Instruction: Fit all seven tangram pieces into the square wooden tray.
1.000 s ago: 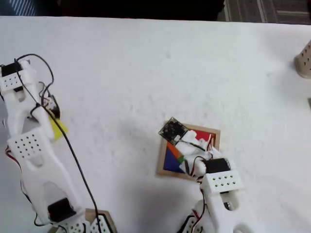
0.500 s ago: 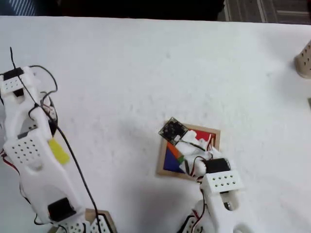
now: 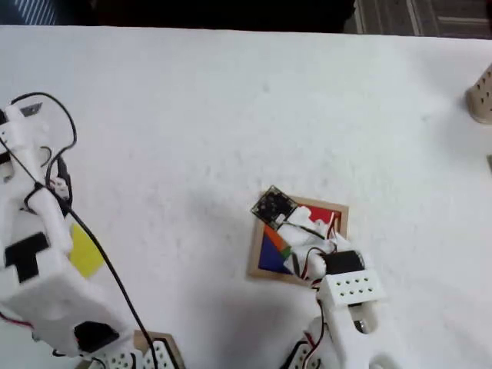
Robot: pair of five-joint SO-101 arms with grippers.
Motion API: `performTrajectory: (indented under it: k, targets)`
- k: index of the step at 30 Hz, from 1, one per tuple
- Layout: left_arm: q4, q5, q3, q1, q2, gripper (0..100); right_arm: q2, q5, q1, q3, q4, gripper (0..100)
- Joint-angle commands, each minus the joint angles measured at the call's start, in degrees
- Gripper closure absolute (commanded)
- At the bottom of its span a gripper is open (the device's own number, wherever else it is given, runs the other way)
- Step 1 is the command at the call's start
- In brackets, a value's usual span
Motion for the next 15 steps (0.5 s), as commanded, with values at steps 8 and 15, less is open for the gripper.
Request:
performTrajectory:
  k: [8, 15]
  targets:
    - [-23.91, -8.88, 44.75, -0.57, -35.3, 92, -0.48, 0.7, 0.31, 0.0, 0.57, 95.4]
    - [-31.3, -19.78, 53.98, -0.66, -36.79, 70, -0.48, 0.7, 0.04, 0.0, 1.19, 95.4]
